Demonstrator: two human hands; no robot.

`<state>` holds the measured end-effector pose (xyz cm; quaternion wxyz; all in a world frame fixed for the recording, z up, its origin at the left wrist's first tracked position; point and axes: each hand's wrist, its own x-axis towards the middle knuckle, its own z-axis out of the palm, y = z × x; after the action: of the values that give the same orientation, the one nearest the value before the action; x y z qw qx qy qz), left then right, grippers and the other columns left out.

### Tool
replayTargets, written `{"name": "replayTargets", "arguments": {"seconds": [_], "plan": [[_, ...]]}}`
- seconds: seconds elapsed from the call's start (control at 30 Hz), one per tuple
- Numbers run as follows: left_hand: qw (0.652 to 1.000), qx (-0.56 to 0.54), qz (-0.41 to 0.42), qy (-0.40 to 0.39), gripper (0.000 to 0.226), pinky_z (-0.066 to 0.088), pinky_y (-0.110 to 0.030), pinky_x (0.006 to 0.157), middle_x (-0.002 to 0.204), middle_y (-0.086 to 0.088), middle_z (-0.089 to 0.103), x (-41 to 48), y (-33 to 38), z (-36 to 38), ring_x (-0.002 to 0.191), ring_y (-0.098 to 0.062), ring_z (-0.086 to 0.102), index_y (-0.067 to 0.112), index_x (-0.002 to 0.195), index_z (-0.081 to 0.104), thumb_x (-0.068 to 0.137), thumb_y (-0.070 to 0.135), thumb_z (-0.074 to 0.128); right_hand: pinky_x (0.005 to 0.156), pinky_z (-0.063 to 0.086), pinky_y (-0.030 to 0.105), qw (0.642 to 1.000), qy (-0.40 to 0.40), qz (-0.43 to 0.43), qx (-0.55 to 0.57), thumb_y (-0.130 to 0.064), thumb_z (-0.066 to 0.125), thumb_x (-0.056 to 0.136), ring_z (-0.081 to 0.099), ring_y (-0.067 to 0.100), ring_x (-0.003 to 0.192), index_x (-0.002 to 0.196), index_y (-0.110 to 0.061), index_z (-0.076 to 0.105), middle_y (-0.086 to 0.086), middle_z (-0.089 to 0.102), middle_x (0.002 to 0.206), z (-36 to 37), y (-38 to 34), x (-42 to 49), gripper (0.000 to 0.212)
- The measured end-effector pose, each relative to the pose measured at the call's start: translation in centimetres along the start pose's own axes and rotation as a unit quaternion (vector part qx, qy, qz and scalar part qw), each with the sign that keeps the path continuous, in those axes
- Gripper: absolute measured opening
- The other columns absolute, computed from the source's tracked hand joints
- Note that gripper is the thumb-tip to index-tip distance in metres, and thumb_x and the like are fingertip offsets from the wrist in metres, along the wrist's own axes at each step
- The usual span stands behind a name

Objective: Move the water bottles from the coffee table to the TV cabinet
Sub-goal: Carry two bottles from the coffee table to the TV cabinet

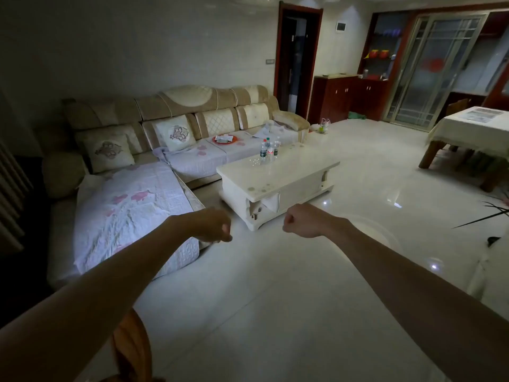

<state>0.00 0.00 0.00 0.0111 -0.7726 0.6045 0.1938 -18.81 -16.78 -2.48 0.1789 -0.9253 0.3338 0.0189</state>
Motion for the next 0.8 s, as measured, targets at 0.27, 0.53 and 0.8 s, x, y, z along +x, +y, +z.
{"name": "replayTargets", "arguments": {"seconds": [0.27, 0.53, 0.8], "plan": [[1.000, 0.014, -0.010, 0.019, 0.028, 0.038, -0.025, 0.073, 0.102, -0.003, 0.062, 5.8, -2.5, -0.3, 0.088, -0.014, 0.052, 0.010, 0.104, 0.065, 0.090, 0.034, 0.058, 0.085, 0.052, 0.037, 0.997, -0.070, 0.021, 0.010, -0.035, 0.060, 0.084, 0.066, 0.028, 0.094, 0.101, -0.003, 0.068, 0.014, 0.071, 0.102, 0.2, 0.2, 5.7, 0.037], [0.998, -0.012, 0.030, 0.046, 0.020, 0.037, -0.026, 0.076, 0.093, 0.007, 0.052, 12.9, -7.6, -1.9, 0.089, -0.011, 0.048, 0.022, 0.096, 0.063, 0.090, 0.040, 0.056, 0.084, 0.053, 0.041, 0.999, -0.047, -0.003, -0.002, -0.040, 0.058, 0.085, 0.067, 0.033, 0.090, 0.095, 0.001, 0.068, 0.020, 0.071, 0.098, 0.4, -0.8, 14.1, 0.044], [1.000, -0.018, 0.008, 0.025, 0.026, 0.042, -0.028, 0.080, 0.109, 0.000, 0.062, 18.3, -12.6, -2.9, 0.089, -0.013, 0.050, 0.020, 0.104, 0.062, 0.091, 0.041, 0.055, 0.069, 0.050, 0.030, 0.998, -0.059, 0.005, -0.011, -0.035, 0.057, 0.088, 0.064, 0.020, 0.080, 0.089, -0.009, 0.072, 0.001, 0.071, 0.086, 0.2, 0.0, 20.5, 0.030]]}}
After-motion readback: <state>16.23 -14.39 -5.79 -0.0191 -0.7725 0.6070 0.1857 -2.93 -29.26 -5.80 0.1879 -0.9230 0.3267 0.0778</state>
